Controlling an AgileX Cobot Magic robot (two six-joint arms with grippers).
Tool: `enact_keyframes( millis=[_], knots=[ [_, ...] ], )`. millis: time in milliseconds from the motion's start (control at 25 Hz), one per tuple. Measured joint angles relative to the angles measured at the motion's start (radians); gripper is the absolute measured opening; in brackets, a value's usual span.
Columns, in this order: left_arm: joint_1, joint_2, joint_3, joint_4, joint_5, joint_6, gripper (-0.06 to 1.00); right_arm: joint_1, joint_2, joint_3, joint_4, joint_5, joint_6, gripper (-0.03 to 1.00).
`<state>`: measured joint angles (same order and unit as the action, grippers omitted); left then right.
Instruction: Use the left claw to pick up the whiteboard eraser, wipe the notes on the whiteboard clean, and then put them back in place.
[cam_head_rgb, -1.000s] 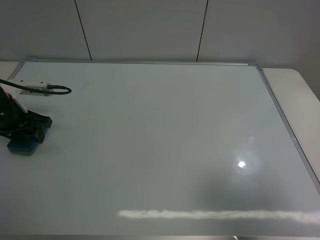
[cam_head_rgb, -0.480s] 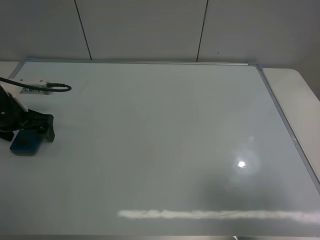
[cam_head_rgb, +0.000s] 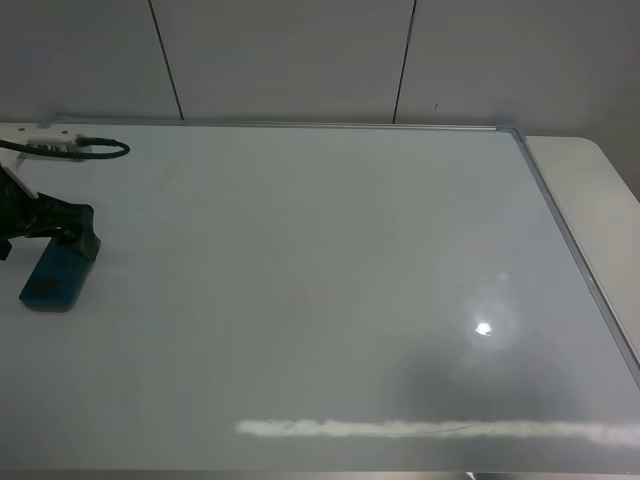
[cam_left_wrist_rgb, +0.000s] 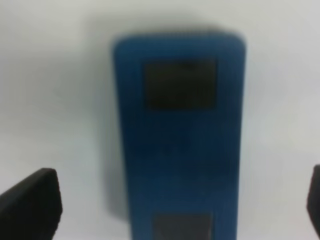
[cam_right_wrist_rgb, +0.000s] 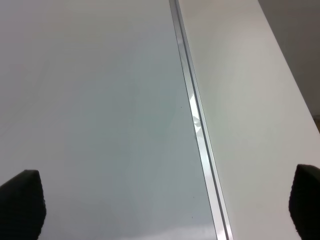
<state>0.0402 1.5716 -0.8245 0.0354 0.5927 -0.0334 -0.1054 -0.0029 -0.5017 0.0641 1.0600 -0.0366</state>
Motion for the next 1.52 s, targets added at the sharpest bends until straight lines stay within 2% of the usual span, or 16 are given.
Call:
enact_keyframes(
  millis=[280,400,600,800,1000,1120,1280,1520],
  knots=[
    [0.000,-0.405,-0.093,0.010,0.196,0.000,0.99,0.000,0.000,0.000,0.000,0.000,0.000,0.97],
    [0.000,-0.612,-0.095,0.029,0.243,0.001,0.99,0.000,0.000,0.000,0.000,0.000,0.000,0.97],
    [0.000,-0.963,-0.096,0.108,0.319,0.004,0.99,0.000,0.000,0.000,0.000,0.000,0.000,0.97],
    [0.000,-1.266,-0.097,0.120,0.412,0.004,0.99,0.000,0.000,0.000,0.000,0.000,0.000,0.97],
    [0.000,-1.458,-0.098,0.121,0.596,0.001,0.99,0.000,0.000,0.000,0.000,0.000,0.000,0.97],
    [0.000,-1.538,-0.073,0.121,0.611,-0.002,0.99,0.000,0.000,0.000,0.000,0.000,0.000,0.97],
    [0.000,-1.579,0.059,0.112,0.612,-0.020,0.99,0.000,0.000,0.000,0.000,0.000,0.000,0.97],
    [-0.009,-1.578,0.289,-0.026,0.500,-0.027,0.99,0.000,0.000,0.000,0.000,0.000,0.000,0.97]
  ],
)
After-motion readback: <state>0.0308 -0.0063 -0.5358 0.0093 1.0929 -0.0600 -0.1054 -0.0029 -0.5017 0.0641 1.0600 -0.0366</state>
